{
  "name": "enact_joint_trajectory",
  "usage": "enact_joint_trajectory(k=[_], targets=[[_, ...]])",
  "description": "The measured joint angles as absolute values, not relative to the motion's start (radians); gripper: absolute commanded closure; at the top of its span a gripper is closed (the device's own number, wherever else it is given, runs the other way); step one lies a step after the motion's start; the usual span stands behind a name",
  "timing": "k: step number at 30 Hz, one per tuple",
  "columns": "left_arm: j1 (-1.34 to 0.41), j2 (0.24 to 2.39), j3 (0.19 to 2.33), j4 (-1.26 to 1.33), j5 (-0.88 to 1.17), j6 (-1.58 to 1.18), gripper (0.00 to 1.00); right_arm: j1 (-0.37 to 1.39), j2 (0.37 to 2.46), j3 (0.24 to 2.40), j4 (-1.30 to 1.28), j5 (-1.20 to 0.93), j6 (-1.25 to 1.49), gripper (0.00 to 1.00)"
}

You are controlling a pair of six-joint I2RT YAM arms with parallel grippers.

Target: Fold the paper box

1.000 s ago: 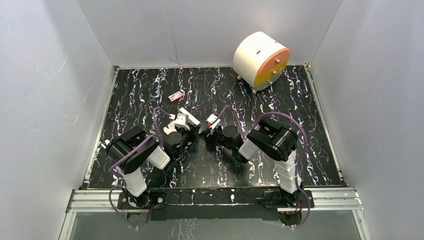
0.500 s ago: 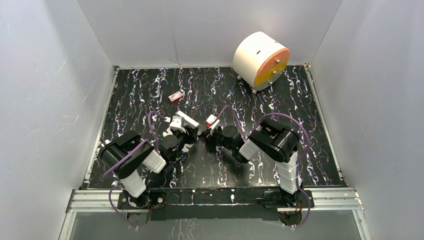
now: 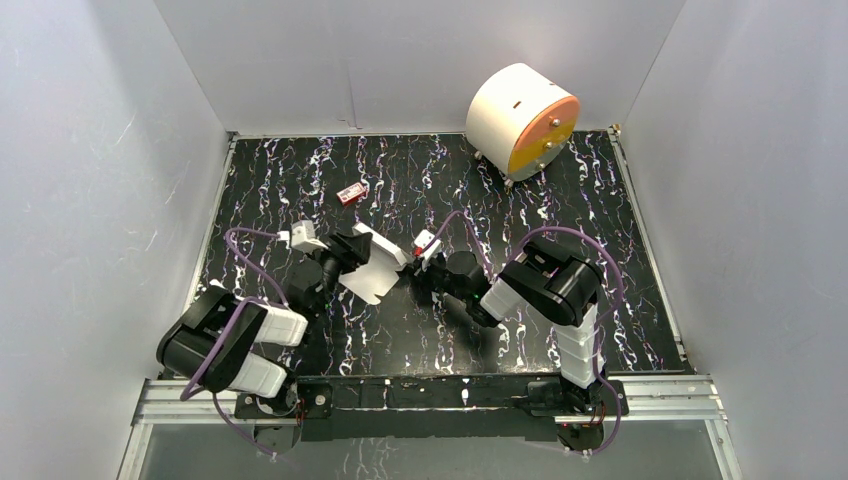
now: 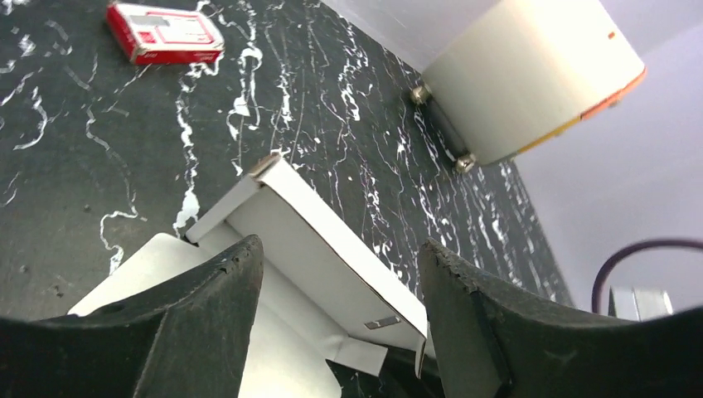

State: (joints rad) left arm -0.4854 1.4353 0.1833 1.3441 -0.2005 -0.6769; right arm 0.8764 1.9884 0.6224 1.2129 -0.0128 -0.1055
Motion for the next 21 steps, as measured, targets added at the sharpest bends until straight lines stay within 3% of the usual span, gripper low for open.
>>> enact_joint_trajectory(k=[7,16,21], targets=[[-0.368,1.431,0.205,1.243,-0.088,-0.952,0.39,0.876,1.980,0.613,1.210,-0.019,-0.110,1.00],[-0.311,1.520,0.252,1.195,0.025,-1.201,0.59,0.876,1.975,0.610,1.206,-0.028,-0.112,1.00],[-0.303,1.593,0.306,1.187,0.068,-1.285,0.62,0.876,1.975,0.610,1.206,-0.030,-0.113,1.00]])
